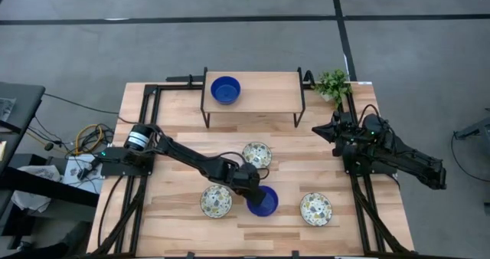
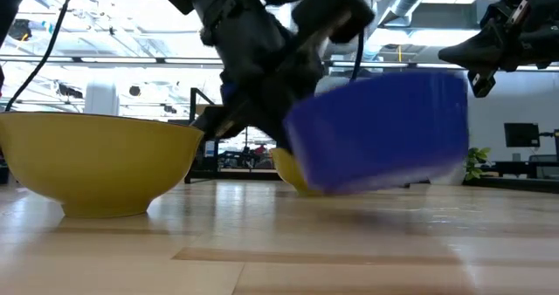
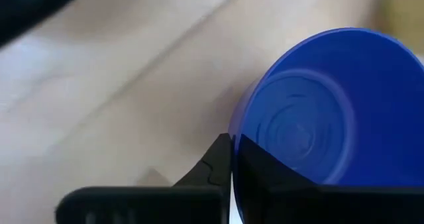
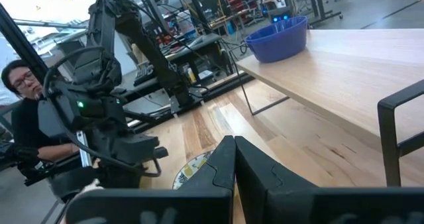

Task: Pick & Place Mini bowls
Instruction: Stack the blue bowl on the blue bowls on the shelf

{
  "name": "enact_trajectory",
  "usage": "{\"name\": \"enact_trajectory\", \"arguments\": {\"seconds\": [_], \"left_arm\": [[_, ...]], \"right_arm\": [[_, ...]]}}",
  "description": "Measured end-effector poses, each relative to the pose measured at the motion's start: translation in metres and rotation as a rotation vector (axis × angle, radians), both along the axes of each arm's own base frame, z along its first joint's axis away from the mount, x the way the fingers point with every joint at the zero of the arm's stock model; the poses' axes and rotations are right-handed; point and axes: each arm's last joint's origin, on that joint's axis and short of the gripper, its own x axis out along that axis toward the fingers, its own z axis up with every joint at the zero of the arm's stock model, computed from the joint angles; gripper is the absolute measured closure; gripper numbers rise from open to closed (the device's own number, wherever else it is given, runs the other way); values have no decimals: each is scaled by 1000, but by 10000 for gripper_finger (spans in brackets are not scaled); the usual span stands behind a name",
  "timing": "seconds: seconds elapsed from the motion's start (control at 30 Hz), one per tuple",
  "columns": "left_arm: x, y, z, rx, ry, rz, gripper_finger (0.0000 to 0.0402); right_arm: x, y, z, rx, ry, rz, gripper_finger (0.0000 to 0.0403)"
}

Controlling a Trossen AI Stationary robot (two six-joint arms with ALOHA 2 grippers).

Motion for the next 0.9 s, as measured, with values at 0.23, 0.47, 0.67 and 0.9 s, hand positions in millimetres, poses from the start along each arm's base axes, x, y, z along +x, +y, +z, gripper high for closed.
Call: {"name": "enact_trajectory", "arguments": {"seconds": [0.23, 0.47, 0.67, 0.9], "left_arm": [[-15, -3, 39, -50, -96, -65, 396], [-48, 5, 102, 23, -303, -8, 397], [-83, 22, 150, 180, -476, 85, 397], [-108, 56, 174, 290, -501, 186, 398]], "right_arm": [[0, 0, 0, 0, 0, 2, 403], [0, 0, 0, 0, 0, 3, 403], [0, 0, 0, 0, 0, 3, 403], [0, 0, 0, 0, 0, 3, 403]]}}
